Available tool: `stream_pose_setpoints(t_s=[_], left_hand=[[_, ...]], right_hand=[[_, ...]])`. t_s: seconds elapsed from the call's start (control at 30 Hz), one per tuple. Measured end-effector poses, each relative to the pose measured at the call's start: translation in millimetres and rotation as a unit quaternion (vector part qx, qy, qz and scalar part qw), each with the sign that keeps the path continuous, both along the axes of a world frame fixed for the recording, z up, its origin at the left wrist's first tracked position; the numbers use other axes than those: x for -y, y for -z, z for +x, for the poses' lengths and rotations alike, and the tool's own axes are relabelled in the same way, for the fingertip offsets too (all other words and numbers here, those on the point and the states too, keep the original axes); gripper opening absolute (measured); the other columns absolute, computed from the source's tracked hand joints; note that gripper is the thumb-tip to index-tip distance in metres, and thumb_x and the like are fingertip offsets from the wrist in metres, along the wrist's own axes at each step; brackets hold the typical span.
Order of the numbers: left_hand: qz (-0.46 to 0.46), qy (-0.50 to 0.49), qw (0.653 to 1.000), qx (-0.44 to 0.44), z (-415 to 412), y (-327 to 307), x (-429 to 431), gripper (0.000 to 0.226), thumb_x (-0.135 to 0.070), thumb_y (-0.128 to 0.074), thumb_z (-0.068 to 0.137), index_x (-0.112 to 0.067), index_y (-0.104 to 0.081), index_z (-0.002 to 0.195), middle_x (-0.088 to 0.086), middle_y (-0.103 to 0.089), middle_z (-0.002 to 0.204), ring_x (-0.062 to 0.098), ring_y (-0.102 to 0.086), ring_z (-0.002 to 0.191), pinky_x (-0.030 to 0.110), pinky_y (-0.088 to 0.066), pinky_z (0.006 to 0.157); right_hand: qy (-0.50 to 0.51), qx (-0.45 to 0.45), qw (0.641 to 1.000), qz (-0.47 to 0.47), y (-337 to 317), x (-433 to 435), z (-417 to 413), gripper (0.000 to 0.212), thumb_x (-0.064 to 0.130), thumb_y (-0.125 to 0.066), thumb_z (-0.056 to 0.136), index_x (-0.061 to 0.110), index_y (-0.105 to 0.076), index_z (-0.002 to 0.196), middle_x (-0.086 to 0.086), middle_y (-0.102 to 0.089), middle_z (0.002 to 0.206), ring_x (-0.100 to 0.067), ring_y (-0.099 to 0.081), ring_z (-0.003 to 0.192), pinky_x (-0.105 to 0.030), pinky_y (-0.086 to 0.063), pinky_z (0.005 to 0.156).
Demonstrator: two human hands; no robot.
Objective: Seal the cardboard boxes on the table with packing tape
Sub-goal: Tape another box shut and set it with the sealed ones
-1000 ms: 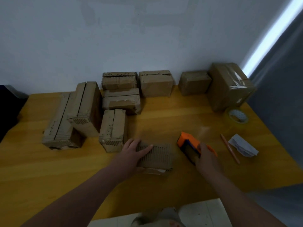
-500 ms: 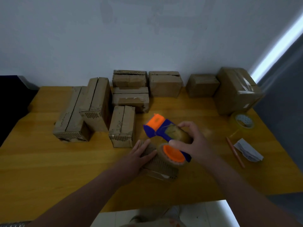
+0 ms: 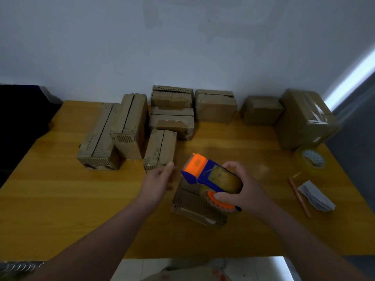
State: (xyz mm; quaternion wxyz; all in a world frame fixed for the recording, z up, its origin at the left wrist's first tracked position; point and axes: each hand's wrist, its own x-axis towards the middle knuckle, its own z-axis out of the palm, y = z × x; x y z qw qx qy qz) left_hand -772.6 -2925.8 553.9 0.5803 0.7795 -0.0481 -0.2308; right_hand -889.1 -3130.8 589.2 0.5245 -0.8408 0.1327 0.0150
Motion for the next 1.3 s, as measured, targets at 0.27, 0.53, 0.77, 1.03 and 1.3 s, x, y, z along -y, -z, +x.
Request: stream_pose_setpoints(t_s=[0.27,0.53,0.77,1.03,1.3], left_hand=[[-0.119,0.019,0.95,-0.287,9.7,-19.4,8.5,0.008,-0.01,-0.057,0.091,-0.006,-0.063,0.093,0.006,-0.054,0.066,0.015,-0.053,0.061,0.03,-0.049,0.064],[-0.031,-0.013,0.984,-0.174,4.3,-9.9,6.1,0.01,-0.004,-0.056,0.093,-0.007,-0.063,0.086,0.004,-0.06,0.065,0.013,-0.054,0.057,0.025,-0.047,0.055],[0.002,-0.038,0.995,-0.089,6.6,0.3,-7.3,0.014,-0.011,-0.058,0.094,-0.009,-0.061,0.08,0.004,-0.059,0.077,0.016,-0.054,0.073,0.032,-0.052,0.07],[0.066,-0.054,0.996,-0.021,2.3,21.5,-8.4,0.023,-0.023,-0.061,0.093,-0.009,-0.059,0.075,0.004,-0.06,0.075,0.02,-0.058,0.075,0.036,-0.054,0.07],[0.193,-0.012,0.979,0.063,3.0,43.1,-5.6,0.03,-0.029,-0.06,0.093,-0.017,-0.058,0.066,-0.003,-0.056,0.064,0.011,-0.049,0.057,0.023,-0.034,0.05]], right_hand=[[-0.018,0.007,1.0,-0.006,-0.9,-2.7,0.8,0.064,0.038,-0.082,0.059,0.044,-0.046,0.111,0.01,-0.058,0.112,-0.004,-0.065,0.09,-0.032,-0.059,0.075],[-0.08,-0.014,0.994,-0.074,-14.0,1.0,3.8,0.066,0.057,-0.078,0.055,0.049,-0.047,0.113,0.017,-0.06,0.111,0.004,-0.062,0.091,-0.017,-0.053,0.069],[-0.099,-0.054,0.977,-0.181,-31.1,17.7,1.9,0.053,0.057,-0.077,0.062,0.058,-0.043,0.104,0.019,-0.061,0.106,0.002,-0.062,0.09,-0.019,-0.054,0.07],[-0.113,-0.085,0.958,-0.248,-22.1,-0.9,12.8,0.063,0.046,-0.077,0.074,0.041,-0.047,0.129,0.02,-0.056,0.097,0.009,-0.055,0.079,-0.006,-0.041,0.057],[-0.114,-0.115,0.936,-0.314,-14.1,-11.2,20.2,0.076,0.057,-0.068,0.074,0.041,-0.038,0.141,0.009,-0.053,0.109,-0.008,-0.056,0.088,-0.028,-0.052,0.073]])
